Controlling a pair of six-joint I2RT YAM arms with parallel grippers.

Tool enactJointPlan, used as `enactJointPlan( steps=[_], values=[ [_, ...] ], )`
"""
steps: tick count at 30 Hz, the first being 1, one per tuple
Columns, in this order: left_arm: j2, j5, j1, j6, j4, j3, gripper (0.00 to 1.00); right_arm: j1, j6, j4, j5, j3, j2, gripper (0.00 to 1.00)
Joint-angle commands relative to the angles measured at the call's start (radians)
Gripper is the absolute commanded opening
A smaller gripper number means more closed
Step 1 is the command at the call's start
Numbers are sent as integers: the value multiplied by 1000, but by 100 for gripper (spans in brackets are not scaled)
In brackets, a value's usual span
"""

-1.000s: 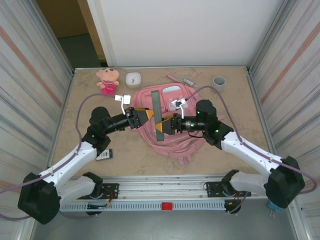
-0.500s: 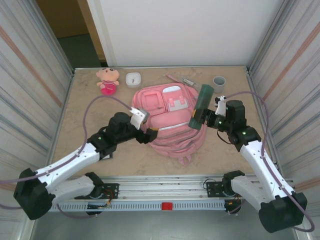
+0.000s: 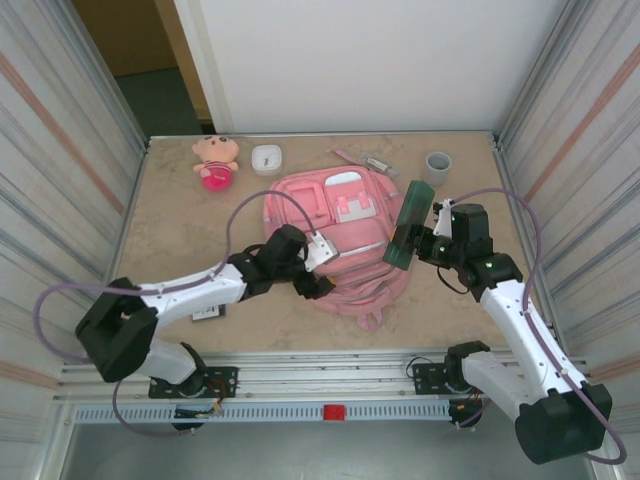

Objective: Pack the student bag

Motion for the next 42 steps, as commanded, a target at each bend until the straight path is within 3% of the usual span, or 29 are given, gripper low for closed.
enactJointPlan(
  steps=[1,5,6,10,14,16,20,26,30,42],
  values=[
    [72,-49,-24,68,41,65,87,-4,-9,16,-10,18,-2,48],
    [165,-198,-49,75,49,116,83,-5,-14,14,-17,15,-3,48],
    [175,-227,-51,73,54,123,78,-5,-15,13,-17,14,-3,48],
    [145,-280,-54,47,90,112,35,-11,-23,5,-10,8,-12,48],
    [43,-254,-54,-5,107,82,13,-26,-29,-3,-1,2,-24,48],
    [-18,-217,-53,-36,104,66,8,-35,-33,-2,10,-2,-34,48],
    [-121,-191,-55,-125,56,48,1,-58,-41,-2,-2,-6,-35,48],
    [-257,-255,-55,-304,-23,7,0,-76,-33,-9,-29,8,-40,48],
    [-335,-235,-56,-384,-16,-26,0,-76,-22,-8,-52,17,-46,48],
    [-360,-271,-55,-485,33,1,0,-51,136,-61,-158,-8,-128,49]
  ],
)
